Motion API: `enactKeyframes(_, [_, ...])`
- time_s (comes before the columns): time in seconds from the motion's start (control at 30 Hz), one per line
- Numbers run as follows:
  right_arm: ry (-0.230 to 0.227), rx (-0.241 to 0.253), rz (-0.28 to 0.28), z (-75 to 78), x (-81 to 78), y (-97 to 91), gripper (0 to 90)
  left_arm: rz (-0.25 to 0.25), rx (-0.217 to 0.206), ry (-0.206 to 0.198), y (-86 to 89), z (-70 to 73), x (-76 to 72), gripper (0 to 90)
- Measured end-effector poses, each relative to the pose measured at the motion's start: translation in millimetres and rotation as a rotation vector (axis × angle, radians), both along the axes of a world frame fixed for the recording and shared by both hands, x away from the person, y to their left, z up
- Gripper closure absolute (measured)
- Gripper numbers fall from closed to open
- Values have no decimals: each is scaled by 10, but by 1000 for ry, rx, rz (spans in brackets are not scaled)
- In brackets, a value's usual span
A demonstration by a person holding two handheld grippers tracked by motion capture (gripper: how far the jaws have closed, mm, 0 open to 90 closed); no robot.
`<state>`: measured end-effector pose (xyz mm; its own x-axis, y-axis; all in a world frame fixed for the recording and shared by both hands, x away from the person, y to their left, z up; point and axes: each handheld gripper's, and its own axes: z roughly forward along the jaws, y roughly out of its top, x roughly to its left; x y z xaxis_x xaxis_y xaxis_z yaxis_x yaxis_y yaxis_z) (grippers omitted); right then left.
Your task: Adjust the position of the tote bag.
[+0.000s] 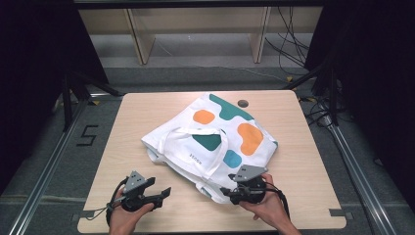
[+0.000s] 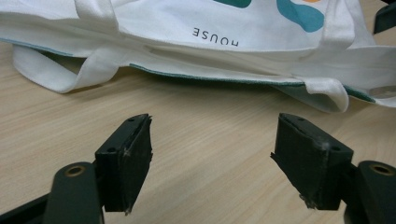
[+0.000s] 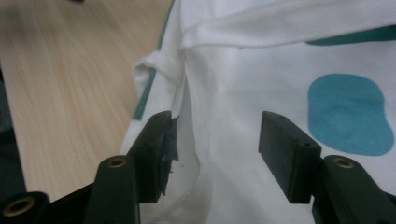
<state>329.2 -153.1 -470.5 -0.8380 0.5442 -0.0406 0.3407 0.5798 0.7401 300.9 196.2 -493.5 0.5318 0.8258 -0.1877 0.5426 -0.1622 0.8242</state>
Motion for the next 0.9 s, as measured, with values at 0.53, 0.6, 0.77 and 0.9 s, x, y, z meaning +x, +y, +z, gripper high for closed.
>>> enactKeyframes(0.53, [-42, -171, 4, -77, -125, -457, 856, 126, 34, -37, 246, 16, 39, 250])
enactKeyframes(0.6, [-45, -171, -6, -74, -130, -516, 857, 127, 37, -34, 250, 13, 46, 250])
enactKeyframes(0.77, [-55, -163, -74, -45, -148, -831, 854, 136, 48, -31, 255, -2, 71, 245])
enactKeyframes(0.9, [-57, -164, -95, -48, -155, -963, 853, 135, 60, -30, 199, -11, 94, 234])
